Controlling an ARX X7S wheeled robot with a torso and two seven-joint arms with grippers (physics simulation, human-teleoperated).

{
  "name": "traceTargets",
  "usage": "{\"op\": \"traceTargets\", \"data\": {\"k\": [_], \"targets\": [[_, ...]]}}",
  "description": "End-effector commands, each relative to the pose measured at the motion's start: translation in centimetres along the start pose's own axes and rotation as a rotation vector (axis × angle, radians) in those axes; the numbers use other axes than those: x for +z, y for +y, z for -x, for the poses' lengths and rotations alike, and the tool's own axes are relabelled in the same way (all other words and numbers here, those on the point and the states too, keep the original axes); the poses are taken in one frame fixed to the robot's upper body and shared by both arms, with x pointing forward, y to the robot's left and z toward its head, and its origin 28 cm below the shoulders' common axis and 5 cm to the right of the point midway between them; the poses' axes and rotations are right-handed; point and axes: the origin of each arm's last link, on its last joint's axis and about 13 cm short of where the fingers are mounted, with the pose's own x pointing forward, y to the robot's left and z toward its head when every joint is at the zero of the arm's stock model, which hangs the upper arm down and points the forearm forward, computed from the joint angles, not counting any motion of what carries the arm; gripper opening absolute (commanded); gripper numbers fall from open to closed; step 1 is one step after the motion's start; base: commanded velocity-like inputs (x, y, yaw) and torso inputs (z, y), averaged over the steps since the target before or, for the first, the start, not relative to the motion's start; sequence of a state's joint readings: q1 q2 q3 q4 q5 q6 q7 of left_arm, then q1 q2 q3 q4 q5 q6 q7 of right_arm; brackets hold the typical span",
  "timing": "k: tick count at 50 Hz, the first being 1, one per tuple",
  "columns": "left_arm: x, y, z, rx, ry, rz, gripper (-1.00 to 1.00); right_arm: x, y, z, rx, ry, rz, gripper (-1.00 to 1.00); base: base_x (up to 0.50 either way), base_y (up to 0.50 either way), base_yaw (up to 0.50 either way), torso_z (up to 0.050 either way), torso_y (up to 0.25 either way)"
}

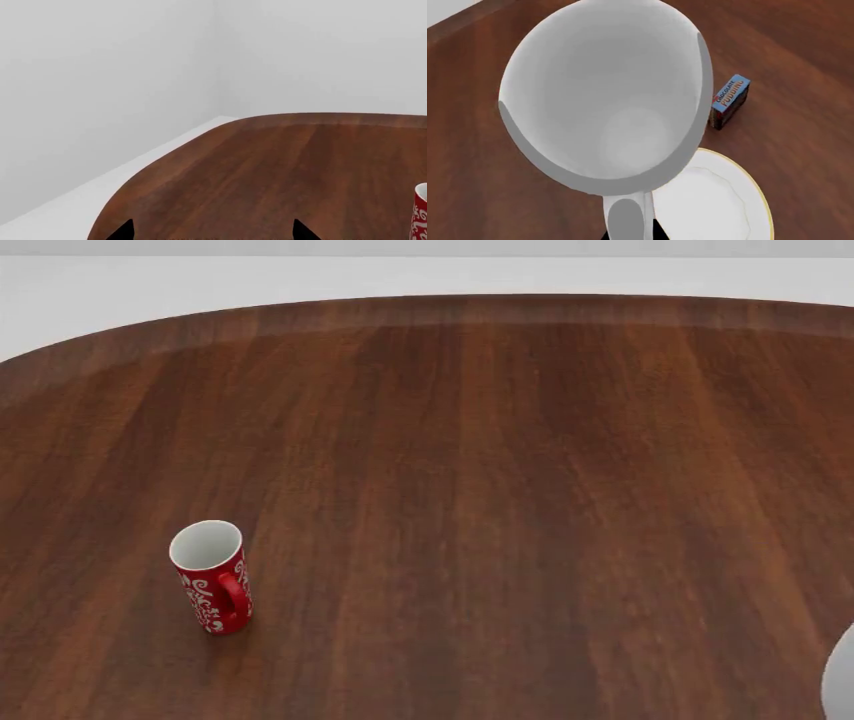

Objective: Put the white mug on the plate.

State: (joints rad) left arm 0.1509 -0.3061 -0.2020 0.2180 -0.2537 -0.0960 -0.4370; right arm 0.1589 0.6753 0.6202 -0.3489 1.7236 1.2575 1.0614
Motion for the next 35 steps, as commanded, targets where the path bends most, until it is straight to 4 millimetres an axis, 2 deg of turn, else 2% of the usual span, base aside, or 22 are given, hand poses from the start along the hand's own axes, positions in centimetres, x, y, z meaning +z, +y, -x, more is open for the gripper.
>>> {"op": "traceTargets", "data": {"k": [1, 14, 27, 35], "targets": [[0.0, 0.0, 0.0, 0.001, 0.000, -0.001, 1.00, -0.2, -0.7, -0.7, -0.063, 0.017, -0.064, -1.00, 0.00, 0.00, 0.00, 0.000, 0.000], [0.2, 0.0, 0.1, 0.000, -0.001, 0.003, 1.00, -0.9, -1.7, -2.5, -0.091, 0.058, -0.126, -1.00, 0.00, 0.00, 0.00, 0.000, 0.000], [0.3, 0.1, 0.1, 0.001, -0.001, 0.003, 1.00, -2.4, -4.0, -4.6, -0.125, 0.097, -0.187, -1.00, 0.00, 0.00, 0.00, 0.000, 0.000], [0.1, 0.0, -0.1, 0.001, 0.001, 0.000, 1.00, -3.5, -4.2, -5.2, -0.122, 0.121, -0.195, -1.00, 0.00, 0.00, 0.00, 0.000, 0.000]]}}
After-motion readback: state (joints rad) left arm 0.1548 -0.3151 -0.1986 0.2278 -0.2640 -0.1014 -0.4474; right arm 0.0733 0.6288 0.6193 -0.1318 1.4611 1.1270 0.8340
